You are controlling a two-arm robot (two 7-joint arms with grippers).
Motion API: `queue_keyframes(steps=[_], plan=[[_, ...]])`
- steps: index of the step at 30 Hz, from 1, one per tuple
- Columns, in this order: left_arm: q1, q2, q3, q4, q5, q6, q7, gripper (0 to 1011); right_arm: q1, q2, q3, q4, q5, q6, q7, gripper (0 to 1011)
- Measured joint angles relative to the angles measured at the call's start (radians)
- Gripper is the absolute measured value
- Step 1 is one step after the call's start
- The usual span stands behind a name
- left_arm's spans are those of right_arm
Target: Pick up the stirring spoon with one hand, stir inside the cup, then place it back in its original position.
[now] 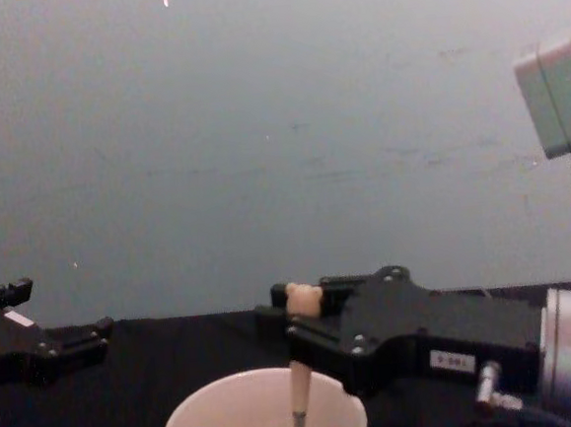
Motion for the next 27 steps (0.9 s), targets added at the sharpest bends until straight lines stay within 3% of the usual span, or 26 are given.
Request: queue_keyframes(steps=[11, 18, 27], plan=[[0.0, 0.0, 0.0, 0.0, 0.0, 0.0, 0.0, 1001, 0.045, -0.053, -0.032, 0.054, -0.005, -0.009, -0.005, 215], [0.0, 0.0, 0.0, 0.0, 0.0, 0.0, 0.0, 1001, 0.093, -0.093, -0.03, 0.126, -0.031, -0.032, -0.038, 215], [0.0, 0.0, 0.0, 0.0, 0.0, 0.0, 0.0, 1001, 0.109, -0.1, -0.008, 0.162, -0.049, -0.039, -0.06, 215]])
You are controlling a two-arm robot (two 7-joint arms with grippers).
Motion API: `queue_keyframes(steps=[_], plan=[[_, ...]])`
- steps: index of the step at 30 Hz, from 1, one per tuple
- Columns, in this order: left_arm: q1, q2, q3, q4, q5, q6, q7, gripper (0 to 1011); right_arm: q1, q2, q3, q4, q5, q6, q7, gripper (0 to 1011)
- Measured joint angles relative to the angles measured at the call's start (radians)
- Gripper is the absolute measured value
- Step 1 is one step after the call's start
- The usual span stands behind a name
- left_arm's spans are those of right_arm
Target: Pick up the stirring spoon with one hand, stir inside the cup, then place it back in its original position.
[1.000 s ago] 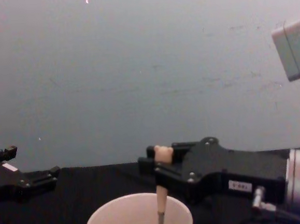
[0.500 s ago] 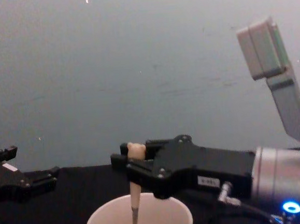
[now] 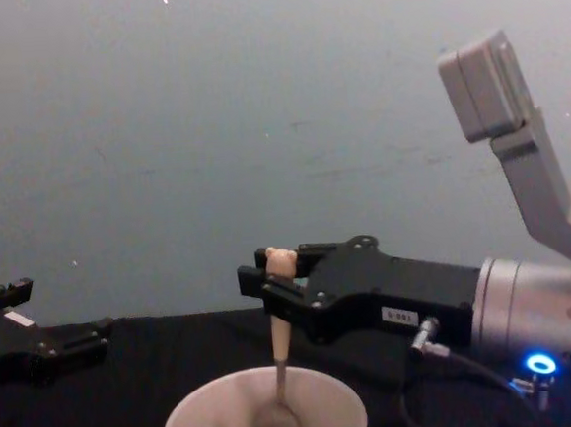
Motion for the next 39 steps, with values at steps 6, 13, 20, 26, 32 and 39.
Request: queue_keyframes(steps=[6, 13, 20, 26, 32, 39], plan=[[0.0, 0.0, 0.0, 0.0, 0.0, 0.0, 0.0, 1001, -0.007, 0.004, 0.011, -0.008, -0.001, 0.0, 0.0, 215], [0.0, 0.0, 0.0, 0.0, 0.0, 0.0, 0.0, 1002, -0.037, 0.036, 0.024, -0.049, 0.003, 0.009, 0.002, 215], [0.0, 0.0, 0.0, 0.0, 0.0, 0.0, 0.0, 1001, -0.073, 0.068, 0.028, -0.099, 0.018, 0.025, 0.02, 215], [0.0, 0.0, 0.0, 0.0, 0.0, 0.0, 0.0, 1002, -0.098, 0.086, 0.014, -0.139, 0.036, 0.033, 0.049, 215], [0.0, 0.0, 0.0, 0.0, 0.0, 0.0, 0.0, 1001, -0.101, 0.087, -0.008, -0.153, 0.043, 0.034, 0.069, 215], [0.0, 0.0, 0.0, 0.0, 0.0, 0.0, 0.0, 1001, -0.072, 0.057, -0.023, -0.117, 0.036, 0.018, 0.062, 215]])
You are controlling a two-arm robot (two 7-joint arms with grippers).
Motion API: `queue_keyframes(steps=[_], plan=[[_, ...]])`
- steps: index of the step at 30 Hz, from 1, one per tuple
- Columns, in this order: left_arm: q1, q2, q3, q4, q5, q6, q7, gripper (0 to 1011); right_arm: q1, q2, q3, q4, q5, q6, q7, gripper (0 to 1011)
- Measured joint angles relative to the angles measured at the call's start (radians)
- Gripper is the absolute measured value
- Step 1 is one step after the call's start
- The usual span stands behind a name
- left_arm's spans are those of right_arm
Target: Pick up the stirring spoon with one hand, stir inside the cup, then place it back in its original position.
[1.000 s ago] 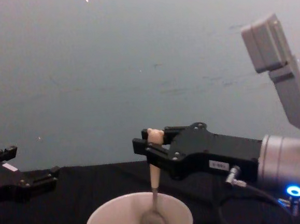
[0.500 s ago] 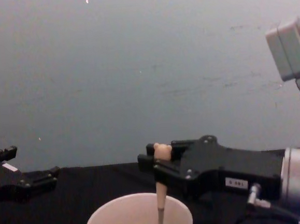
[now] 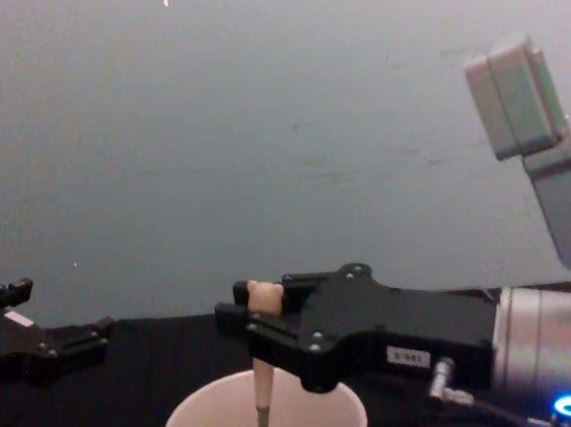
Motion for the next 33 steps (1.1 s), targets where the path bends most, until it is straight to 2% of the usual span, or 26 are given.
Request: queue_keyframes(steps=[9, 16, 24, 33], plan=[[0.0, 0.0, 0.0, 0.0, 0.0, 0.0, 0.0, 1001, 0.049, -0.036, 0.004, 0.073, -0.028, -0.027, -0.032, 215], [0.0, 0.0, 0.0, 0.0, 0.0, 0.0, 0.0, 1001, 0.055, -0.037, 0.019, 0.09, -0.037, -0.031, -0.047, 215], [0.0, 0.0, 0.0, 0.0, 0.0, 0.0, 0.0, 1001, 0.049, -0.033, 0.031, 0.085, -0.04, -0.031, -0.049, 215], [0.0, 0.0, 0.0, 0.0, 0.0, 0.0, 0.0, 1001, 0.026, -0.014, 0.065, 0.015, -0.011, -0.03, -0.051, 215]])
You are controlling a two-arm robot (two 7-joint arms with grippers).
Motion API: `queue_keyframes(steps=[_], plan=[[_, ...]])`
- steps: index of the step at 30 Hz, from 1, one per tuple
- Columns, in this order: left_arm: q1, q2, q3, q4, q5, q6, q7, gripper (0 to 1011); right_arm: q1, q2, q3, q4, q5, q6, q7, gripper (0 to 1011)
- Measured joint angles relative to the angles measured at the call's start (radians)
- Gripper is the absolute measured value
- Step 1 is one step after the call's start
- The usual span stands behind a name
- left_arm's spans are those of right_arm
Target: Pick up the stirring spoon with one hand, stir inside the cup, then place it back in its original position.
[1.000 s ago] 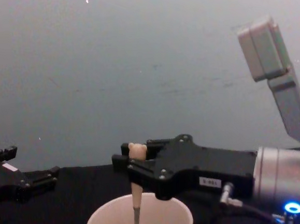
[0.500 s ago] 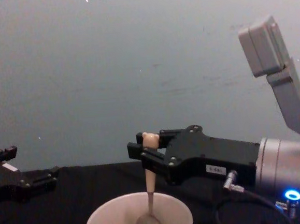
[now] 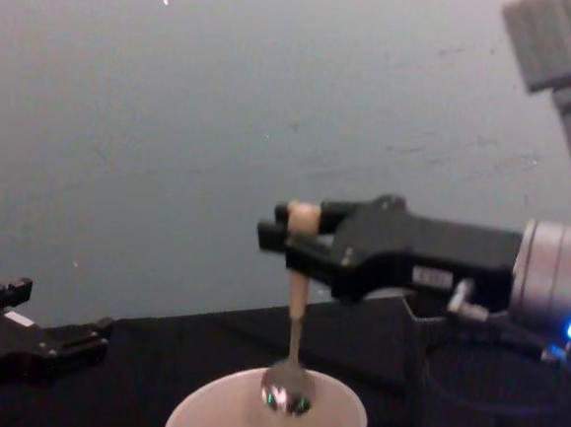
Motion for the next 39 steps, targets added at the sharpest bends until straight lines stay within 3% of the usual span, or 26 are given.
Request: queue_keyframes(steps=[15, 30, 39], plan=[[0.0, 0.0, 0.0, 0.0, 0.0, 0.0, 0.0, 1002, -0.023, 0.061, 0.099, -0.14, 0.083, -0.031, -0.012, 215], [0.0, 0.0, 0.0, 0.0, 0.0, 0.0, 0.0, 1001, -0.101, 0.162, 0.209, -0.222, 0.093, -0.026, -0.06, 215], [0.0, 0.0, 0.0, 0.0, 0.0, 0.0, 0.0, 1001, -0.147, 0.188, 0.232, -0.253, 0.103, -0.011, -0.06, 215]])
